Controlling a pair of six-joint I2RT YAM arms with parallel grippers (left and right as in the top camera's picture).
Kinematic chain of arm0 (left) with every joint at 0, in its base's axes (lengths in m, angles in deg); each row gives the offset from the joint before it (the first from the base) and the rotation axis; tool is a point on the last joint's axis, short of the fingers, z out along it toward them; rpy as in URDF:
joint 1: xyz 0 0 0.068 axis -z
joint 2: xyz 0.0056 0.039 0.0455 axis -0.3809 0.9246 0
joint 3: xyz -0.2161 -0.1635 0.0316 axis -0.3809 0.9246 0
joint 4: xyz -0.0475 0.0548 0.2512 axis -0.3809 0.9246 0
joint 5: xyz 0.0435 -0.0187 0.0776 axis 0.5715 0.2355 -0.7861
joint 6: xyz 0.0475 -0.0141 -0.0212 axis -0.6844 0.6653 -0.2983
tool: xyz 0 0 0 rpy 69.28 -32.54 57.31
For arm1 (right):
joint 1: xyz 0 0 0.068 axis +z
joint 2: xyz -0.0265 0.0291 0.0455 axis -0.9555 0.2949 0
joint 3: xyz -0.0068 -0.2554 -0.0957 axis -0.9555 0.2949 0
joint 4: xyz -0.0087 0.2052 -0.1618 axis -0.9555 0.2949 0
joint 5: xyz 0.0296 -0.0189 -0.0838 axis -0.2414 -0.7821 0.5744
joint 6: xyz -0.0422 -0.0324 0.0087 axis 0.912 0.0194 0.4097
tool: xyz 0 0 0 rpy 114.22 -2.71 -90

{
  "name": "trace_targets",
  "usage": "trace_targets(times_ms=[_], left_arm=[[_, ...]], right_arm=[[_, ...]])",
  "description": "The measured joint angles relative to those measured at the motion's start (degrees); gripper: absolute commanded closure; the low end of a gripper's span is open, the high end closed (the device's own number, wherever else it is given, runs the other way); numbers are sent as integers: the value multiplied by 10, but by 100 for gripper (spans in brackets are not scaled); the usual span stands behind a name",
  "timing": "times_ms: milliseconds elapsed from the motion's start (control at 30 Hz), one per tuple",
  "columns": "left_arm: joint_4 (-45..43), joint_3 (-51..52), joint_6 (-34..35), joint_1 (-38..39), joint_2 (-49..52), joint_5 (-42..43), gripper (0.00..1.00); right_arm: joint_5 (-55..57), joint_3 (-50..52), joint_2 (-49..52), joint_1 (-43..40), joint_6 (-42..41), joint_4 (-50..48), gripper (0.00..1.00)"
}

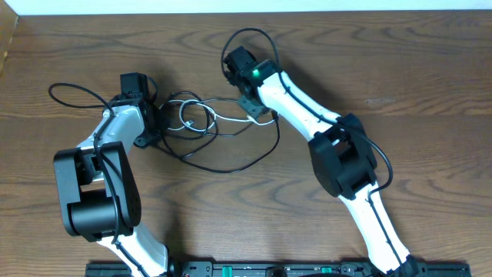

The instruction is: Untangle cables

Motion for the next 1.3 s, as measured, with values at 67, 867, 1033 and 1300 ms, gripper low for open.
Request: trace_targets(times_ms=[67,867,1033,1300], left_arm=[[0,0,0,0,0,0,50],[3,-5,0,-4,2,0,45],[2,-7,0,-37,3,16,45],[-20,-8,-44,-69,3,96,47]], right_arm=[[3,0,-1,-12,0,16,38],[5,30,-17,-227,-57,129,36],[7,31,-18,-258,-64,142,36],[-7,31,-18,-262,-64,141,37]])
